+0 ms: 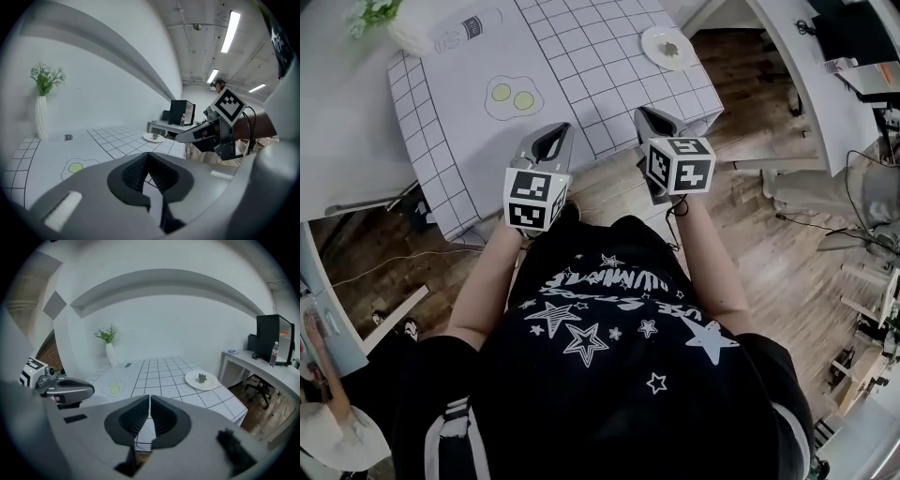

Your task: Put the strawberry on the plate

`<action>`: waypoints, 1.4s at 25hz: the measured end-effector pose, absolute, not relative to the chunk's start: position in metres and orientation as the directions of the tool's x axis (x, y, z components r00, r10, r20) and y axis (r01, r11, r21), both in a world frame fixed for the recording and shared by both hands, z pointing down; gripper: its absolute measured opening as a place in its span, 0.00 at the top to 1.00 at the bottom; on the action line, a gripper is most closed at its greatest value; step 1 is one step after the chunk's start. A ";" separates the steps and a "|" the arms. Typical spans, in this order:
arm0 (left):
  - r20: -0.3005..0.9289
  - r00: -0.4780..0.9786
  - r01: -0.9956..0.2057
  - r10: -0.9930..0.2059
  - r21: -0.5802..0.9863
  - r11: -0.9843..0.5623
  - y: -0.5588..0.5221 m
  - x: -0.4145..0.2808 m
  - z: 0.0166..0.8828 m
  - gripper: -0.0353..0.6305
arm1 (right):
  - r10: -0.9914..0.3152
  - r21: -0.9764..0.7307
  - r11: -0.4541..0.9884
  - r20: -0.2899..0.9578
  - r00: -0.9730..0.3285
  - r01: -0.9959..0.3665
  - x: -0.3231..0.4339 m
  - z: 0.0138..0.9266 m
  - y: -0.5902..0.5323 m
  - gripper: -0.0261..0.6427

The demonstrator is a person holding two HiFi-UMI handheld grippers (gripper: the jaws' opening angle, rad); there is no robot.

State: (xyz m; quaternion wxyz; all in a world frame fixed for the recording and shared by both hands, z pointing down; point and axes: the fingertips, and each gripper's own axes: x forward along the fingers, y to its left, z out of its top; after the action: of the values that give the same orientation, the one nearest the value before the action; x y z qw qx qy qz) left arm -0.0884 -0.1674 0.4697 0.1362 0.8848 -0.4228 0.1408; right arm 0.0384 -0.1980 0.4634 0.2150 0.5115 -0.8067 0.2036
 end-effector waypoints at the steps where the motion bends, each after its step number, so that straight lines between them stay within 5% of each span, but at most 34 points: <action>1: 0.364 0.596 -0.792 -0.716 0.120 -0.599 -0.165 -0.089 0.469 0.93 | -0.733 -0.113 0.401 0.555 -0.392 -0.909 0.038 0.464 -0.195 0.93; 35: 0.284 0.412 -0.907 -0.866 0.041 -0.419 0.067 -0.051 0.409 0.93 | -0.618 -0.158 0.658 0.446 -0.647 -0.737 0.043 0.429 0.044 0.94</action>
State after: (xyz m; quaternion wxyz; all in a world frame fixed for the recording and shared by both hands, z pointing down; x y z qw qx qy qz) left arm -0.0510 0.0668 0.4091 0.0944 0.8350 -0.5308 0.1101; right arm 0.0430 0.0438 0.4290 0.1798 0.3795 -0.8925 0.1648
